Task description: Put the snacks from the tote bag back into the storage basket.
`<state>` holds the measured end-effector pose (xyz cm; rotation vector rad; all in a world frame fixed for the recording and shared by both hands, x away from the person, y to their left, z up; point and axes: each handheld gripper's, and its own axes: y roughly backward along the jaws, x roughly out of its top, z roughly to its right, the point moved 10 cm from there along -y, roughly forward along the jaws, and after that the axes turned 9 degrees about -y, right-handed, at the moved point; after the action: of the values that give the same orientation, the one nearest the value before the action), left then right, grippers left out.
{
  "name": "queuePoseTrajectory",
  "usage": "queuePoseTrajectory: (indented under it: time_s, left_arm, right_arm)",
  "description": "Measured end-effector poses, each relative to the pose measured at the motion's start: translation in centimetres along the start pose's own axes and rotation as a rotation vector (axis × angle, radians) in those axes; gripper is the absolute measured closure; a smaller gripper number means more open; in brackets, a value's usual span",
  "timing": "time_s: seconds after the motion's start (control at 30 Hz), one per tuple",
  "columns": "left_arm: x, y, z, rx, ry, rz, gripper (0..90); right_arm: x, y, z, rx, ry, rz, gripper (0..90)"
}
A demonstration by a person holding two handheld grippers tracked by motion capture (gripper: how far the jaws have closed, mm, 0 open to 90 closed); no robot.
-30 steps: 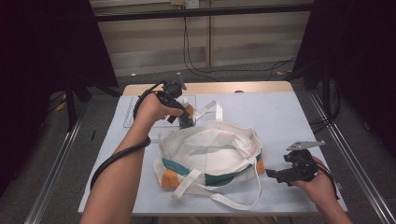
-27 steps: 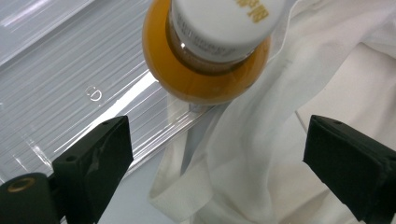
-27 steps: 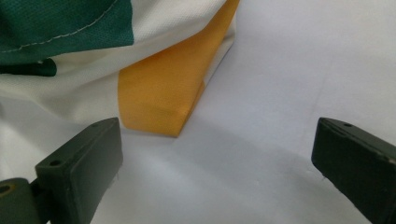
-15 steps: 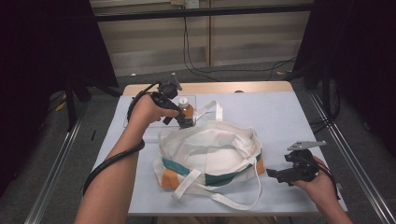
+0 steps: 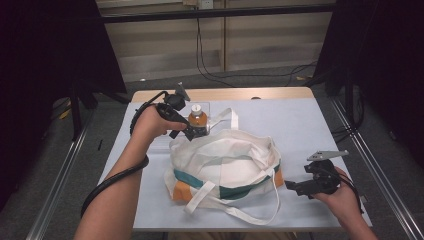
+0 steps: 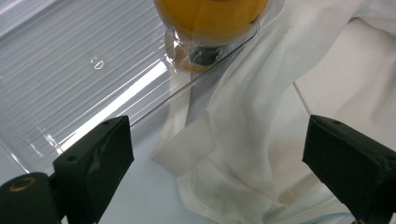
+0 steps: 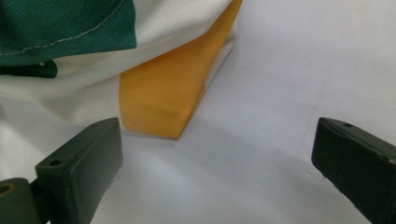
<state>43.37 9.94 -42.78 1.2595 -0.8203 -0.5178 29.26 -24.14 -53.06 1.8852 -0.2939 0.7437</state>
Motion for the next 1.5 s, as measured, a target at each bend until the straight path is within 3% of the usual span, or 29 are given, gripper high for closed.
queuePoseTrajectory:
  time_s: [0.67, 1.5]
  left_arm:
    - [-2.3, 0.9, -0.3, 0.007, 0.016, 0.014, 8.6]
    - [-6.1, 0.5, -0.9, -0.003, 0.054, 0.014, 8.8]
  right_arm:
    - [0.1, -0.2, -0.4, 0.007, 0.009, -0.003, 1.9]
    - [0.1, -0.4, -0.7, 0.017, 0.014, -0.004, 1.9]
